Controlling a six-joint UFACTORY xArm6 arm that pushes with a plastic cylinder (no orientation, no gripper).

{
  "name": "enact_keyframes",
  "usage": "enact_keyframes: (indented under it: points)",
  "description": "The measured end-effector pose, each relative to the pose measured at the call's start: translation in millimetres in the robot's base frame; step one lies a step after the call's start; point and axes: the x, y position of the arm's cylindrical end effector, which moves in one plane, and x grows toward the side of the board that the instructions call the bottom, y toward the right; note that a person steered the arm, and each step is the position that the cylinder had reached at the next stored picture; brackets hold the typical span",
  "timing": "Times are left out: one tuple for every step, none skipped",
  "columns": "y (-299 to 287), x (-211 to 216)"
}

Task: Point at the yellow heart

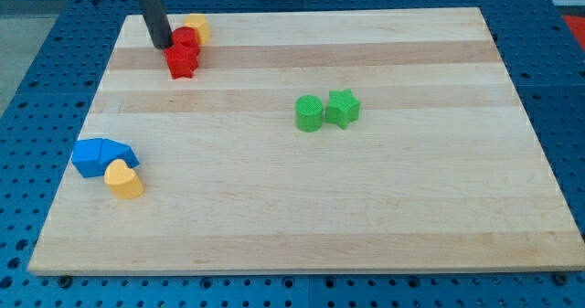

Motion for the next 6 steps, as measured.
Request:
enact_keyframes:
  points:
    - [0,47]
    - [0,99]
    - [4,141]
    - [50,185]
    - [81,247]
    - [47,311]
